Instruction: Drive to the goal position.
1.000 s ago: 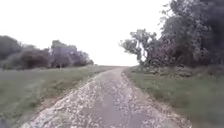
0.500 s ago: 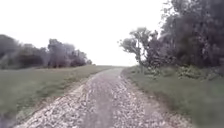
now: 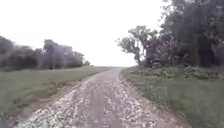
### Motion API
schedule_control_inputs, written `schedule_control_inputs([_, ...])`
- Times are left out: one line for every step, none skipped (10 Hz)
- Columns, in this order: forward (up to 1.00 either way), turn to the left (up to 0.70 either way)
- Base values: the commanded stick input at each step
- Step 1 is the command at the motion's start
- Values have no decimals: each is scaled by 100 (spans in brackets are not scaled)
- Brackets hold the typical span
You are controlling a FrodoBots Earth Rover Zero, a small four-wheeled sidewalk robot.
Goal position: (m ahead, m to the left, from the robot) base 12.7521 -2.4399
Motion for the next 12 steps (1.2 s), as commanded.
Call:
schedule_control_inputs([100,0])
schedule_control_inputs([100,0])
schedule_control_inputs([100,0])
schedule_control_inputs([100,0])
schedule_control_inputs([100,0])
schedule_control_inputs([100,3])
schedule_control_inputs([100,11])
schedule_control_inputs([100,20])
schedule_control_inputs([100,27])
schedule_control_inputs([100,27])
schedule_control_inputs([100,27])
schedule_control_inputs([100,27])
